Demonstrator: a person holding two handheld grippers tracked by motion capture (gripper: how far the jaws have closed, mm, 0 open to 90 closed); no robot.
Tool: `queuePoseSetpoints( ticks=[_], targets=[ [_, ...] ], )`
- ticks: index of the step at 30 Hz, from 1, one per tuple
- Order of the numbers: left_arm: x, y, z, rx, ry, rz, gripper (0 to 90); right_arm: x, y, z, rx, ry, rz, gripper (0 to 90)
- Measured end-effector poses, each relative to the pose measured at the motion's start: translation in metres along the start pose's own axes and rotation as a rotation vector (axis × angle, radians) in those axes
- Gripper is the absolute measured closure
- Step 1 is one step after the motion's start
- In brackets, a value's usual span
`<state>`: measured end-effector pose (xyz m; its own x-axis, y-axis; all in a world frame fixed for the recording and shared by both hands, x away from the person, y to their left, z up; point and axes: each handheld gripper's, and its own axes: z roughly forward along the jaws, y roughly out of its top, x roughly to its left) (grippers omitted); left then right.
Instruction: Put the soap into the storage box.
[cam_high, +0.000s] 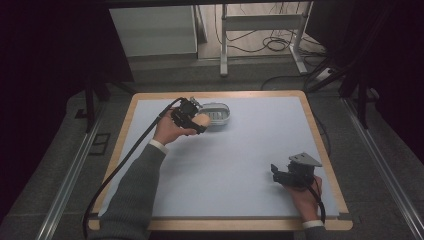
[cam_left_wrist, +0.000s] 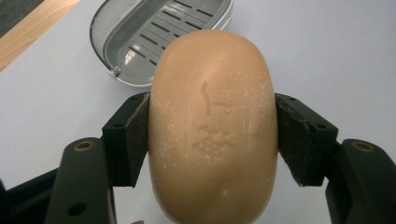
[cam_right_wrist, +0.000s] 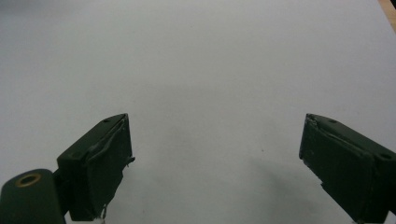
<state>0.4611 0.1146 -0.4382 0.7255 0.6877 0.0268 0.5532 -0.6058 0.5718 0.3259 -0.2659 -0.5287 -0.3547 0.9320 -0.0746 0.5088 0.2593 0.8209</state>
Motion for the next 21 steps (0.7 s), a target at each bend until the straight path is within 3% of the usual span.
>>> queuePoseSetpoints(
  ticks=[13, 21],
  targets=[
    [0.008, 0.015, 0.008, 0.004, 0.006, 0.0, 33.0, 0.0, 0.0, 0.0, -0.003, -0.001, 0.004, 9.4],
    [0.014, 0.026, 0.012, 0.026, 0.018, 0.023, 33.0, 0.0, 0.0, -0.001, -0.004, -0.001, 0.007, 9.4]
  ],
)
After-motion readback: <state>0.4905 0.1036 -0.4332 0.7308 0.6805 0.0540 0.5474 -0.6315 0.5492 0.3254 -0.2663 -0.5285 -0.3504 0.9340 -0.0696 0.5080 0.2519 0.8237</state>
